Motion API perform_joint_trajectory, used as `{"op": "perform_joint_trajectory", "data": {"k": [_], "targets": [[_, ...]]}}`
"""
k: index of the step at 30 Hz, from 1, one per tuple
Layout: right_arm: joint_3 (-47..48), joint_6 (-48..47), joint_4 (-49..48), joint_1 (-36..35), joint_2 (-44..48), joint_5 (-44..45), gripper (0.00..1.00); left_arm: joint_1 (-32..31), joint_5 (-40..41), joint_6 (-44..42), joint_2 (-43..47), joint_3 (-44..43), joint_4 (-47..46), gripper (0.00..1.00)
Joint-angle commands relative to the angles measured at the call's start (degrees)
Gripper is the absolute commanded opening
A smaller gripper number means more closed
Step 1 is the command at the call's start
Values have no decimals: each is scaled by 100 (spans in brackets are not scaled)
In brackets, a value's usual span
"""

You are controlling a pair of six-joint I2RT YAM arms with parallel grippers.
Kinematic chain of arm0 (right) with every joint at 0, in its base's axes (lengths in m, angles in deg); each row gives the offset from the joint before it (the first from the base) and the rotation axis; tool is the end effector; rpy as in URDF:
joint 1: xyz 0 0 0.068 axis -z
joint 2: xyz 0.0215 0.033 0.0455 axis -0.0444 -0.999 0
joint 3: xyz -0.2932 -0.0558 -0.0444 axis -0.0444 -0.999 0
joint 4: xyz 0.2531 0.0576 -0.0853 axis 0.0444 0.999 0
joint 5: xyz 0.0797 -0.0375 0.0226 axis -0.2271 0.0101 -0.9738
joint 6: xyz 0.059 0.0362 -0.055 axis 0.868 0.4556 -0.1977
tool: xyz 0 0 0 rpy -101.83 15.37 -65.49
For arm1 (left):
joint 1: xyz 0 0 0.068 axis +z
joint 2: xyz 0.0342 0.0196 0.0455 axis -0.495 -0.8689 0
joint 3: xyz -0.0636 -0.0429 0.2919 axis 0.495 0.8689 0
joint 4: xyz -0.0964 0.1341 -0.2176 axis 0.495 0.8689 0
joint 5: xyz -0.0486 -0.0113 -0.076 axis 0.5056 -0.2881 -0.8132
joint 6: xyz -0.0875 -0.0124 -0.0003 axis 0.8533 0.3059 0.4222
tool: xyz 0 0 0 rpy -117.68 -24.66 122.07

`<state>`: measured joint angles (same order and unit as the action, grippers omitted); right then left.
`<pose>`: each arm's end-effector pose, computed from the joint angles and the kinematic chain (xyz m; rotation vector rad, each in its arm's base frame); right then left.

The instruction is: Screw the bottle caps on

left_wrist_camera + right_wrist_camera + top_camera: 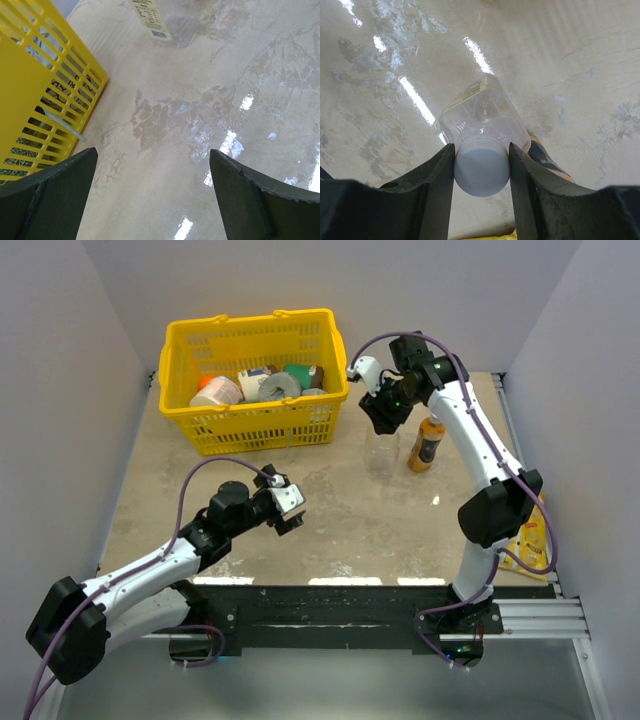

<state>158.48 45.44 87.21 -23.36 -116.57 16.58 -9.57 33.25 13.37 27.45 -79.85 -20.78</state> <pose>0.3977 0.1701 0.3685 -1.2803 2.2199 0.1972 0.1871 -0.1707 0.2357 1.0698 1.5299 -0.3622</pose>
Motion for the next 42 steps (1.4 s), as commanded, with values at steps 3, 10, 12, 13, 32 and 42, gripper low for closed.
{"op": "perform_joint_trajectory", "data": {"k": [3,10,12,13,32,42], "targets": [[-279,257,-257,52,196,87,48,48,-83,191,-44,-54,-340,100],[-428,248,-327,43,363,139,55,48,-101,182,-18,-37,-323,99],[-490,239,-345,52,399,148,56,48,-118,191,-18,-28,-323,100],[-516,257,-389,43,434,148,57,48,-127,191,-9,-28,-323,100],[-508,591,-969,60,794,-10,88,57,-180,138,-35,-151,-305,100],[-359,1948,-1899,60,1093,1205,99,118,92,15,-97,-624,-112,99]]}}
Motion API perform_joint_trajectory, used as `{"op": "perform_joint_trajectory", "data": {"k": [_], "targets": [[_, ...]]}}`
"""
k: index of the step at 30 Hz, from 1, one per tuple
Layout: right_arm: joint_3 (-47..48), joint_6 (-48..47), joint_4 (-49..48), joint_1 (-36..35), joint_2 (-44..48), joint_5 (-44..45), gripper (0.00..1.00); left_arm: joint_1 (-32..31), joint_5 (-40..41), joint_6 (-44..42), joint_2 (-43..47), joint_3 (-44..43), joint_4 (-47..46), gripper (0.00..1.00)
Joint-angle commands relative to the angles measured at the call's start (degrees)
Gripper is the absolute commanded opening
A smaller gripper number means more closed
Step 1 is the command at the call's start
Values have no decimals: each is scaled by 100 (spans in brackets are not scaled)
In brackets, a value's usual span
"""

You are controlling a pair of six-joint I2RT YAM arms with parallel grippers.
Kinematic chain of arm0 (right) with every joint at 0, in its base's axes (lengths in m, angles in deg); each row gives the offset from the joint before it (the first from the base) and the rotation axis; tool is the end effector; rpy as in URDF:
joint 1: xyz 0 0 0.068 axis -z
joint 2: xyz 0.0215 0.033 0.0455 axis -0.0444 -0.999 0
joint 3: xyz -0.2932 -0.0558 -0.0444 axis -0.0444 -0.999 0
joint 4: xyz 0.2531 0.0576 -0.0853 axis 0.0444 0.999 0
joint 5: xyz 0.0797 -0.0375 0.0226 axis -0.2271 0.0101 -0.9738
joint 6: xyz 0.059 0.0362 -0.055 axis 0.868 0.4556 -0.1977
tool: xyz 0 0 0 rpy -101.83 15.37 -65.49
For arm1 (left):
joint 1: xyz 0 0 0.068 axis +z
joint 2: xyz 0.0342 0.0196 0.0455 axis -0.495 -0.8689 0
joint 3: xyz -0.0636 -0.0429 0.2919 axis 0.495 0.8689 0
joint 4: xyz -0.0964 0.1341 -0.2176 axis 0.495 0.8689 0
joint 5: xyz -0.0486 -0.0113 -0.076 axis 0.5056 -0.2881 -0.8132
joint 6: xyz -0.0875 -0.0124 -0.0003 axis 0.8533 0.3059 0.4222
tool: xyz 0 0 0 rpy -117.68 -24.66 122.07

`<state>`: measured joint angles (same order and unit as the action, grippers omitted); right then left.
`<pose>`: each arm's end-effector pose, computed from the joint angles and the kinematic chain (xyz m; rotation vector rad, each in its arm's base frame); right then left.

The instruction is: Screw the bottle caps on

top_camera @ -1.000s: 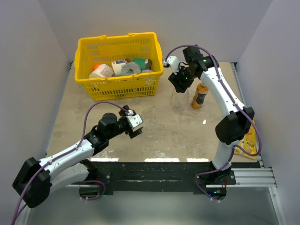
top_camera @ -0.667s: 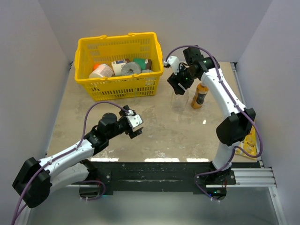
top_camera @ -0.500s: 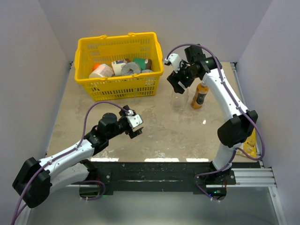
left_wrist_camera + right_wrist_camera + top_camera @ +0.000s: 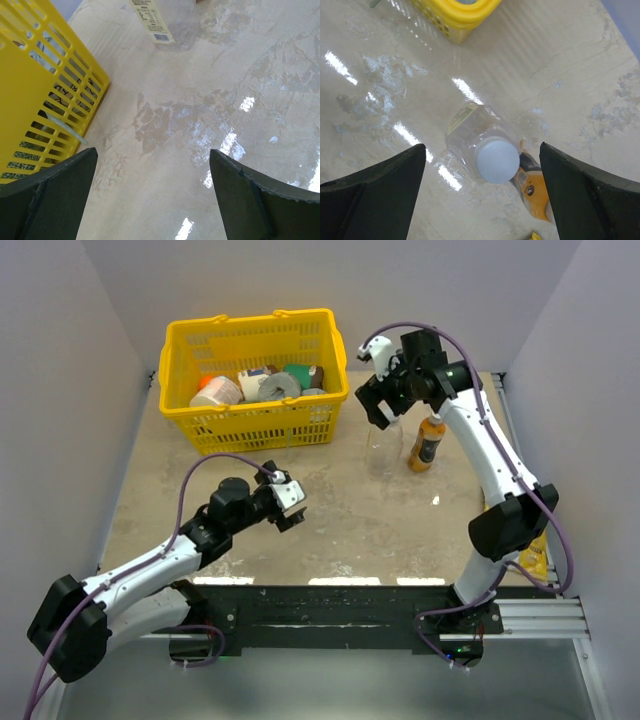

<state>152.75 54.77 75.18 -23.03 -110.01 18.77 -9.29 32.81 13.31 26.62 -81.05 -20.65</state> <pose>0.3931 0.1626 0.4008 -1.0144 2.1256 0.1752 0.1908 -0.1728 0.2403 1.0692 1.5249 -0.3652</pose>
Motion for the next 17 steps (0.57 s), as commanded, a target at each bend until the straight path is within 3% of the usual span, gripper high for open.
{"op": "perform_joint_trajectory", "data": {"k": [1,3,6,17], "targets": [[266,1237,-846,28,464,1280,99,116,214,57,-31,-592,-21,99],[407,1747,-865,28,516,1999,99,152,320,109,-57,-811,77,100],[57,1995,-1032,28,911,2337,99,178,417,189,-75,-980,244,100],[-1640,1750,-1138,19,2265,2109,99,231,338,523,-260,-1322,613,100]]}}
